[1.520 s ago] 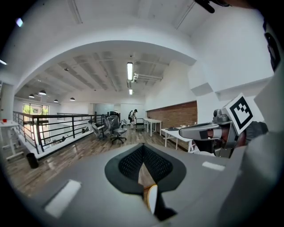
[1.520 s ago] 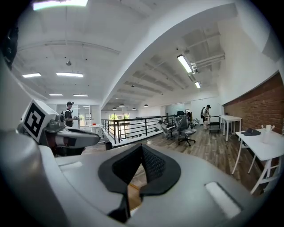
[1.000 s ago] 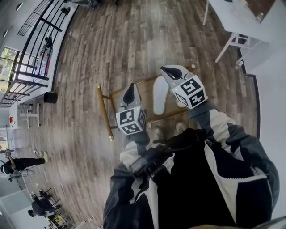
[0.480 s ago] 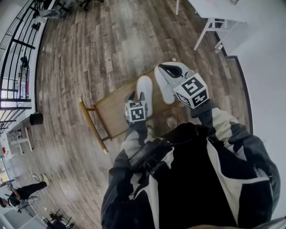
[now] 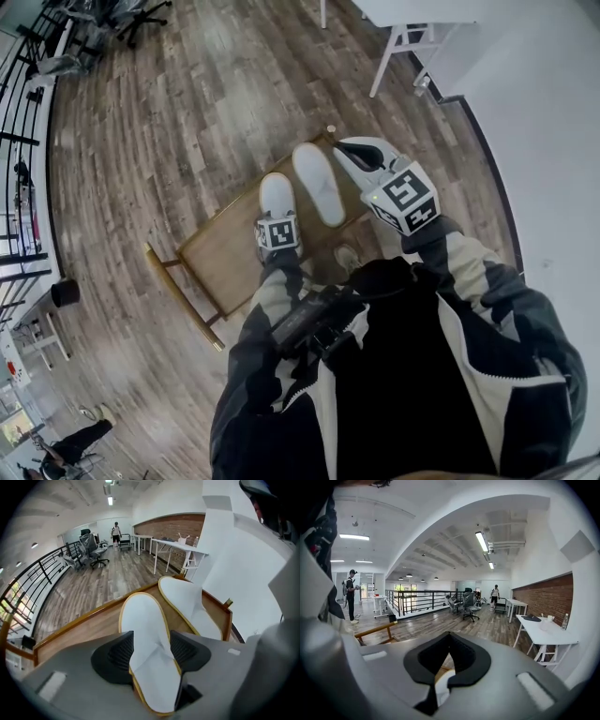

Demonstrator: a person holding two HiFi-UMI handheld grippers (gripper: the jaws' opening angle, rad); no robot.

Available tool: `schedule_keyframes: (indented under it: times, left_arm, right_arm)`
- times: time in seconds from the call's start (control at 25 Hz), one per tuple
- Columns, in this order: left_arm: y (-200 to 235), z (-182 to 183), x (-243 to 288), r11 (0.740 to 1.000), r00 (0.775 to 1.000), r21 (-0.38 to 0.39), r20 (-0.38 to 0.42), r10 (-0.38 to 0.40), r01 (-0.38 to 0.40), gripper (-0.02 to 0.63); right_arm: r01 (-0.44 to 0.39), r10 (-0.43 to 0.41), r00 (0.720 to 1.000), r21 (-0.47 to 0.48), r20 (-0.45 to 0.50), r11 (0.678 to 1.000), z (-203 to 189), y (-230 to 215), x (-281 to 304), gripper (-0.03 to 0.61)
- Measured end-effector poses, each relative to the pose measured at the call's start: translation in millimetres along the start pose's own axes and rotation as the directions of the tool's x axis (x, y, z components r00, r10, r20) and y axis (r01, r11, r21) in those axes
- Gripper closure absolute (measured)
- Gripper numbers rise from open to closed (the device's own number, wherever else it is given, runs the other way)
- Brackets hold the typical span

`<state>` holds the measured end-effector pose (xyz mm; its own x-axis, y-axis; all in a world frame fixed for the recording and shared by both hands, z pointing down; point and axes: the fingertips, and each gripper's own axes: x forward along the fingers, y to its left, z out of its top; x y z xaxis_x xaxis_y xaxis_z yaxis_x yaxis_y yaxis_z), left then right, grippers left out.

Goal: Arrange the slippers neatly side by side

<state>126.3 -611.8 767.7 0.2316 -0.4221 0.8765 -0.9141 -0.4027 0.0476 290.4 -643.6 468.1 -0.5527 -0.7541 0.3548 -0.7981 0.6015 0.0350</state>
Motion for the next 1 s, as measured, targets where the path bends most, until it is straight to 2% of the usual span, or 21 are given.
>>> schedule_keyframes:
  times: [0.24,0.28,0.36,0.4,0.56,0.72,1.0]
  left_arm:
    - [-7,-2,16,1.0,0.999,-0.008,-0.043,-0.019,0.019,0.359]
    - [-7,-3,17,1.0,0.999,-0.01,-0.048,-0.018,0.018,0.399]
    - [-8,-6,19,1.0,0.998,-0.019,-0.061,-0.023,0.022,0.557]
    - [-9,-6,19,0.999,0.998,-0.02,-0.062,-0.026,0.025,0.569]
    - [-6,2,13,1.0,1.0,0.003,-0.028,-0.006,0.006,0.575]
    - [-2,7,3,1.0,1.0,-0.015,-0.004,0.011,-0.011,0.578]
    - [16,14,-38,0.994,0.996,-0.103,0.081,0.044,-0.036,0.578]
  right_arm:
    - [0.018,-0.018,1.0,0.0,-0.013,1.0,-3,-11,-3,0.574]
    - [0.018,-0.018,1.0,-0.001,-0.013,1.0,-3,-12,-2,0.574]
    - [0.017,-0.017,1.0,-0.003,-0.013,1.0,-2,-13,-1,0.574]
    - [0.016,-0.016,1.0,-0.003,-0.013,1.0,-2,-13,0,0.574]
    - [0.001,-0.001,1.0,-0.005,-0.017,1.0,-4,-8,2,0.574]
    - [-0.017,0.017,1.0,-0.006,-0.003,1.0,-1,-5,4,0.574]
    - [-0.103,0.103,0.994,-0.016,0.032,0.995,12,24,21,0.574]
